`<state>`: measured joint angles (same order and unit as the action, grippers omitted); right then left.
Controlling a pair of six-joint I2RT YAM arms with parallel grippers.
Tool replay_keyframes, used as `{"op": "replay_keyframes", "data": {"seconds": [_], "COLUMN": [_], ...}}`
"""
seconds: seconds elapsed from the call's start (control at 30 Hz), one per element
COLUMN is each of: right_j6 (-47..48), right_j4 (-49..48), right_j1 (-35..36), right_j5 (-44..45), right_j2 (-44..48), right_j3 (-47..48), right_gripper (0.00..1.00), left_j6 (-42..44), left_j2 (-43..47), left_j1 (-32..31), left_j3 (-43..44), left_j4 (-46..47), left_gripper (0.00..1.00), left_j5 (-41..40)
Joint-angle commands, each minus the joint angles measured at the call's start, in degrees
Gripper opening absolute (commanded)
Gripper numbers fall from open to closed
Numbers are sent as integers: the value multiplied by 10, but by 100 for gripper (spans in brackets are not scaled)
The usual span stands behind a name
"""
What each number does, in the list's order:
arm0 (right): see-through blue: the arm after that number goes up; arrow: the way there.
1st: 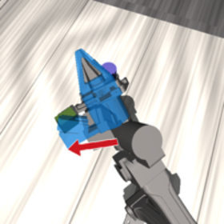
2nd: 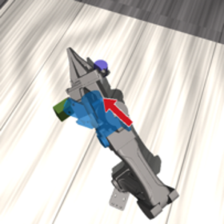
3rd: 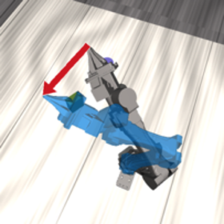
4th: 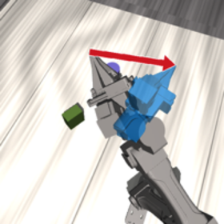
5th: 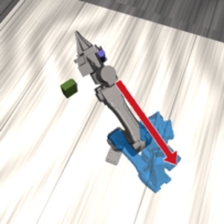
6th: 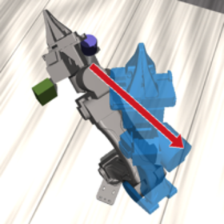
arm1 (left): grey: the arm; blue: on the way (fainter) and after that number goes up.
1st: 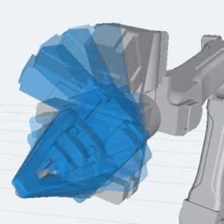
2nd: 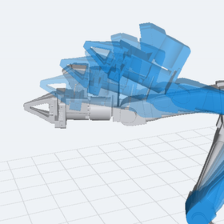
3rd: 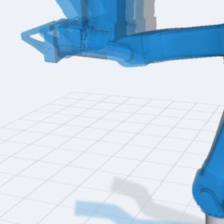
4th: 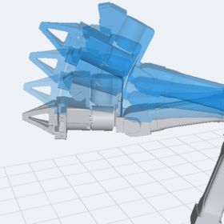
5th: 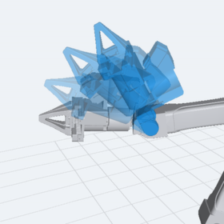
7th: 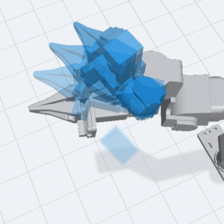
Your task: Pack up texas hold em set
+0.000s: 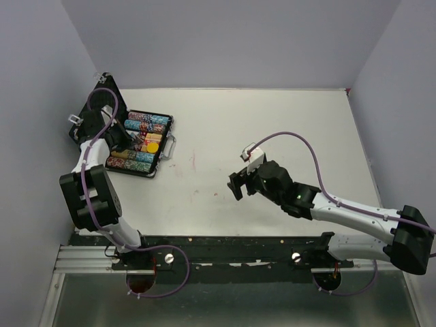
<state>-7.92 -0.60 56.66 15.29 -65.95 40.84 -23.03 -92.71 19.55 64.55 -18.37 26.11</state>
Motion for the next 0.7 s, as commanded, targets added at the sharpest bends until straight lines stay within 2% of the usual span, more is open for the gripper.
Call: {"op": "replay_keyframes", "data": {"seconds": [0.0,0.07,0.27,0.53,0.67], "right_j6": [5,4,5,5,6], "right_j4": [-15,-15,-14,-14,-13], "right_j1": [0,0,0,0,1], "right_j5": [17,16,16,17,17], "right_j2": [-10,-15,-15,-10,-9], "right_j3": [-3,-3,-2,-6,-6], "right_gripper": [100,100,100,100,100], "left_j6": [4,4,12,21,26], "left_j2": [-27,-34,-63,-69,-65], "left_j1": [3,3,3,0,0], "left_j3": [27,31,50,56,60], "left_j4": [6,4,-19,-32,-42], "left_gripper": [0,1,13,44,53], "left_j5": [3,5,-11,-31,-52]}}
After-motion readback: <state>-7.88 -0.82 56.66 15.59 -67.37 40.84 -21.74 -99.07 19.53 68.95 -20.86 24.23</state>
